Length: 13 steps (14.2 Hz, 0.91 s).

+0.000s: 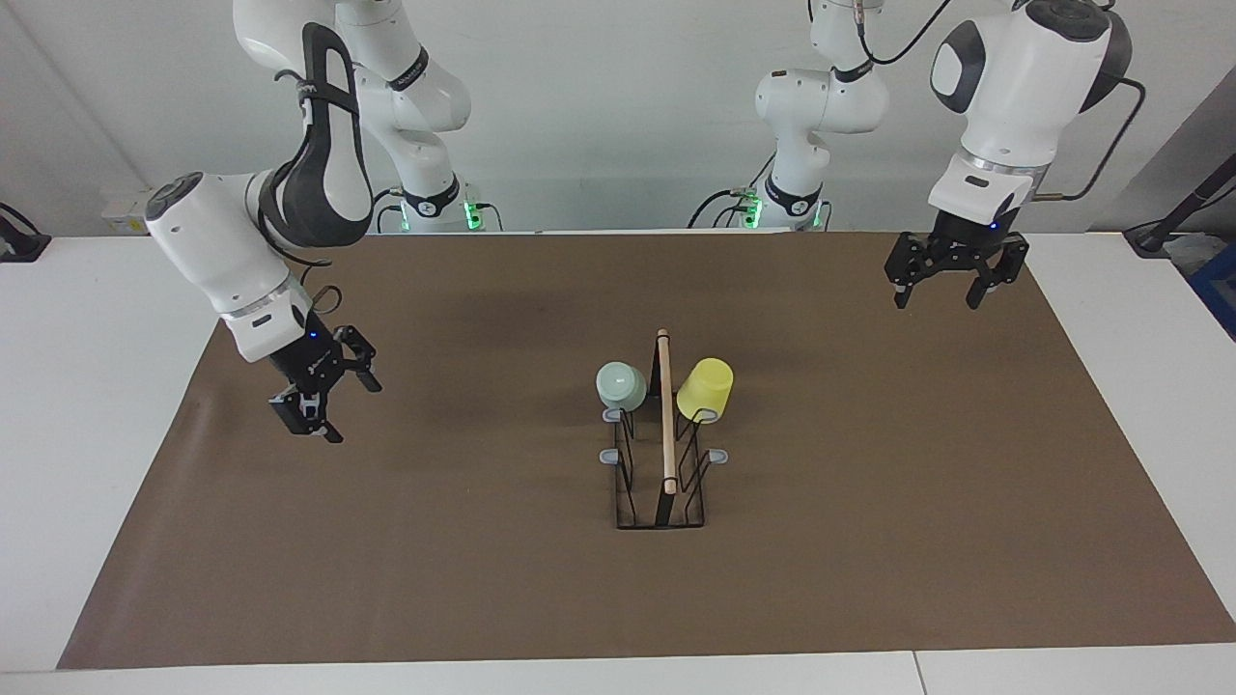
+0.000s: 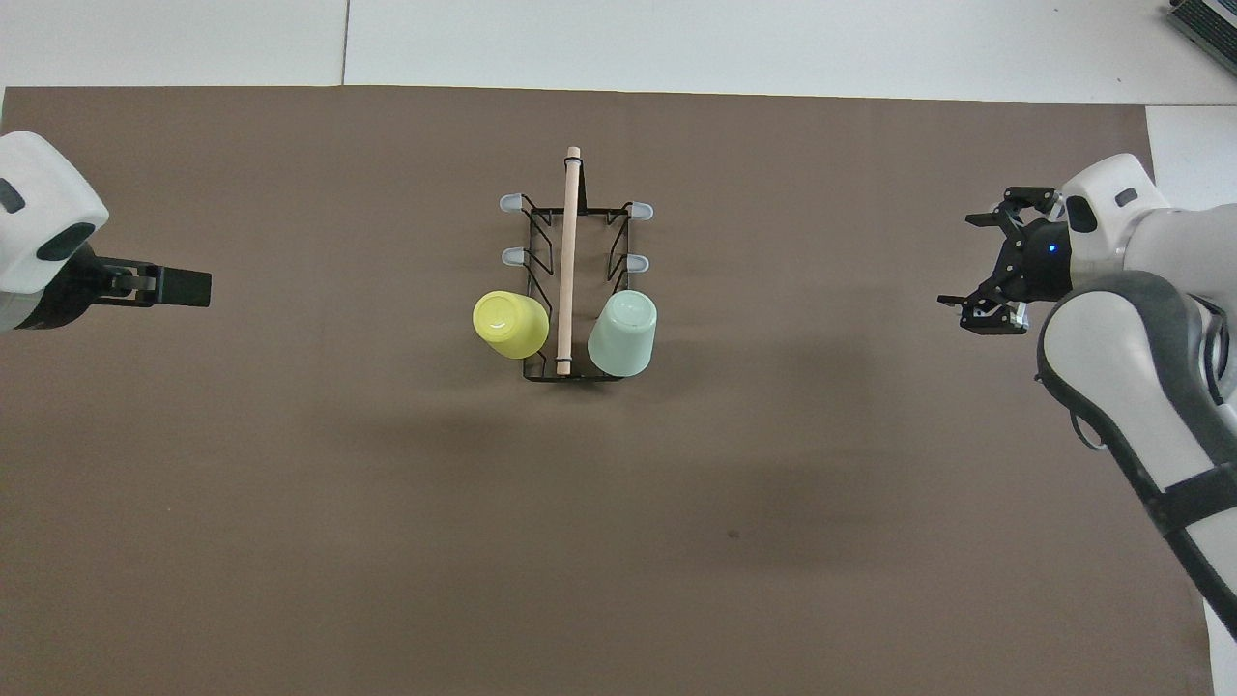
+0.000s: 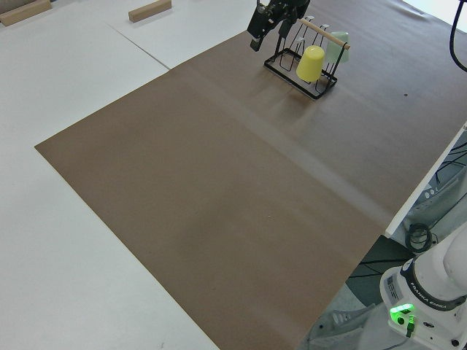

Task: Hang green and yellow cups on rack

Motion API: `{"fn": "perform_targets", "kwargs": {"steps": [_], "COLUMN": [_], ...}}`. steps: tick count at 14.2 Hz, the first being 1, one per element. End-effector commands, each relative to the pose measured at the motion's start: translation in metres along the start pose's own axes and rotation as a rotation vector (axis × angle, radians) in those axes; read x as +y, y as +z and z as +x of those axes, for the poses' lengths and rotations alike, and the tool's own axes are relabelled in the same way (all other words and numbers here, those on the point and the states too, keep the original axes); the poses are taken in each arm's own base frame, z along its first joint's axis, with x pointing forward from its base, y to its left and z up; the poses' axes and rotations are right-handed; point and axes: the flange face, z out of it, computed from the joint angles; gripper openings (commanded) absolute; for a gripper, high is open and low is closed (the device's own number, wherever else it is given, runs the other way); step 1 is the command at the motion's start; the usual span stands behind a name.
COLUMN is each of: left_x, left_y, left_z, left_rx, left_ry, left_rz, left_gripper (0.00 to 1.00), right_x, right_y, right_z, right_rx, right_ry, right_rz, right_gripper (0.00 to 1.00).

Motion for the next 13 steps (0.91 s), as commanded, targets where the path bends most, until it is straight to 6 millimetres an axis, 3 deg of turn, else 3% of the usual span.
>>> {"fn": "perform_targets", "kwargs": {"steps": [1,7,10,13], "left_x": [-0.017,-0.027,-0.014,-0.006], "left_y": [-0.008,-0.020,-0.024,-0.022], "left_z": [0.010,0.001,-0.003,-0.007], "left_rx": [-0.070,-0.149,-0.167,-0.196], "left_ry": [0.082,0.106,0.130,0.139], "left_rz": [-0.016,-0.068,-0.068,-0.069], "left_gripper": [1.00,1.00,1.00,1.00], "right_x": [-0.003,-0.037,-0.047,-0.044], "right_y": [-0.019,-0.013,-0.038,-0.077], "right_z": [0.012,0.076,0.093,0.088], "right_rx": [-0.130,-0.233,-0.261,-0.341], "right_ry": [0.099,0.427,0.708,0.912], "right_rz": [-0.042,-0.084,-0.114,-0.096], "right_gripper": [1.00,1.00,1.00,1.00]}}
